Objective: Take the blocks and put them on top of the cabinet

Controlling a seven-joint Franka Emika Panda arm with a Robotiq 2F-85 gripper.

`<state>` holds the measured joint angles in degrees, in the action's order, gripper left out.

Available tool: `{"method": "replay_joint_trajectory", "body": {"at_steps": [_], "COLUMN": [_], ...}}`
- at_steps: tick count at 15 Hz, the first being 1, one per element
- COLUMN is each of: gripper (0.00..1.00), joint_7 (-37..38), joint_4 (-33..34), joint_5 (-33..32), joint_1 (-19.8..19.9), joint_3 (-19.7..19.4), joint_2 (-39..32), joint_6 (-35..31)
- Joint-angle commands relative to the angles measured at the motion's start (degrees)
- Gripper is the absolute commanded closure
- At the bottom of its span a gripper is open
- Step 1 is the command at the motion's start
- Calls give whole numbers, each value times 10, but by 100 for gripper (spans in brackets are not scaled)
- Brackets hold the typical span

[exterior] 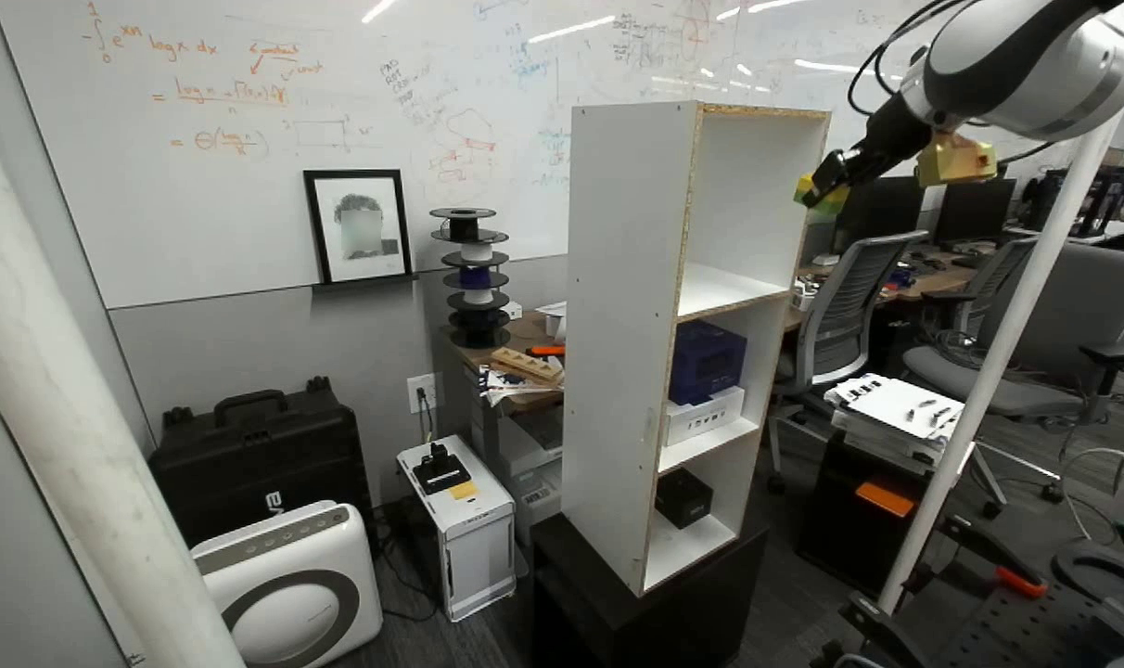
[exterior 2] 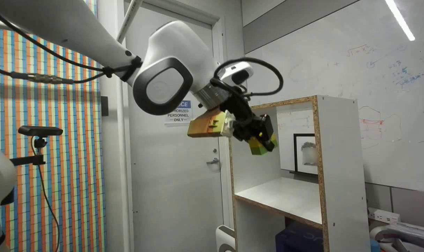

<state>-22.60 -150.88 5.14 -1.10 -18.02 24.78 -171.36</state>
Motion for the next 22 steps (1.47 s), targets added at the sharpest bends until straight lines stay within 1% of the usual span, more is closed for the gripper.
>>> {"method": "replay_joint_trajectory", "body": {"at_steps": [1,3,4,6,8,10,12,14,18,19,20,21,22], "gripper": [86,86,86,86,86,86,86,86,86,67,38,36,31], "joint_7": [98,159,179,226,272,306,334,356,361,362,366,361,368], "joint_4": [50,109,142,220,292,356,410,458,523,529,537,538,535], "joint_5": [-7,-1,0,-6,-23,-35,-54,-65,-43,-44,-48,-45,-55], "joint_1": [44,61,63,78,99,113,119,115,98,95,93,89,86], "joint_3": [50,79,87,107,129,140,142,140,128,129,130,130,133], "joint_2": [81,84,83,60,16,-38,-94,-148,-222,-227,-233,-231,-225], "joint_6": [89,137,166,211,250,293,335,370,411,415,422,425,423]}}
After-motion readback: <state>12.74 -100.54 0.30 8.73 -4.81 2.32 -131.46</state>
